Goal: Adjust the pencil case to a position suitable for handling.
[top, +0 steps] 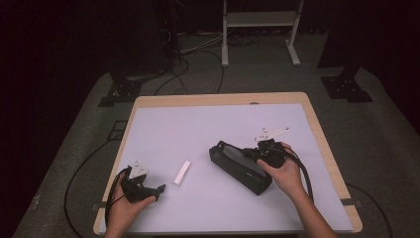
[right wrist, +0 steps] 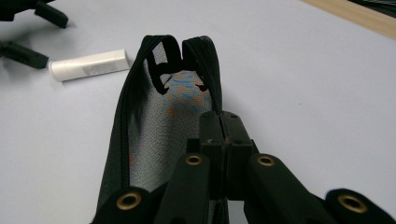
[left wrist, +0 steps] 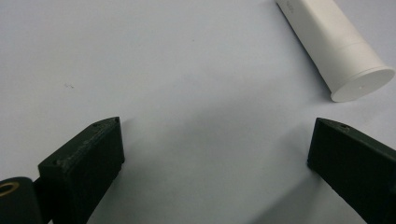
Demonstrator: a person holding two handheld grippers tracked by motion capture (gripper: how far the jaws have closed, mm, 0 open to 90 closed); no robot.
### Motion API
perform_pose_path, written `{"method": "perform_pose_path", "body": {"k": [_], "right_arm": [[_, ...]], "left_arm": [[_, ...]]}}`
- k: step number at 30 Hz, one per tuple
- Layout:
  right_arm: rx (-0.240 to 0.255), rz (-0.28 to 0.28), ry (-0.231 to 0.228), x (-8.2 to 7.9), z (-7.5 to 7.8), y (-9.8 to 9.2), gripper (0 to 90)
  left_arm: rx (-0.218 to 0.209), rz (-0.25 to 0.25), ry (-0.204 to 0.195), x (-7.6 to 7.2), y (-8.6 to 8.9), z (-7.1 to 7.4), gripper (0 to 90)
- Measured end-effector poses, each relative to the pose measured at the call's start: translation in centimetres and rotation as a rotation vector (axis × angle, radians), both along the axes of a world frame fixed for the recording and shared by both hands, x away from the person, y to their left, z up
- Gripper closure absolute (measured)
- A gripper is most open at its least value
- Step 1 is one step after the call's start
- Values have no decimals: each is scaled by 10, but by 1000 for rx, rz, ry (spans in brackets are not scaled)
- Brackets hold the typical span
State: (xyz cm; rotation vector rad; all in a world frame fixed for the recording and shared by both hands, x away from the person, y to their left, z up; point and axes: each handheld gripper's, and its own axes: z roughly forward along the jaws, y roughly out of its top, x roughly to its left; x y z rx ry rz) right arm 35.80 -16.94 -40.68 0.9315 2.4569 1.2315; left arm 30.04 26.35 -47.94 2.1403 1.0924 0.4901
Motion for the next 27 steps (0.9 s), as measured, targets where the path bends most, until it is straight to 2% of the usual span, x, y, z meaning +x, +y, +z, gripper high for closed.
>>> {"method": "perform_pose_path", "body": {"k": [12, 24, 27], "right_arm": [[-22, 49, 16, -11, -6, 9, 881], [-32, 53, 22, -13, -11, 11, 879], [-34, 58, 18, -13, -11, 11, 849]], "left_arm": [[0, 0, 0, 0, 0, 0, 27], [0, 0, 0, 0, 0, 0, 27], [0, 0, 0, 0, 0, 0, 27]]}}
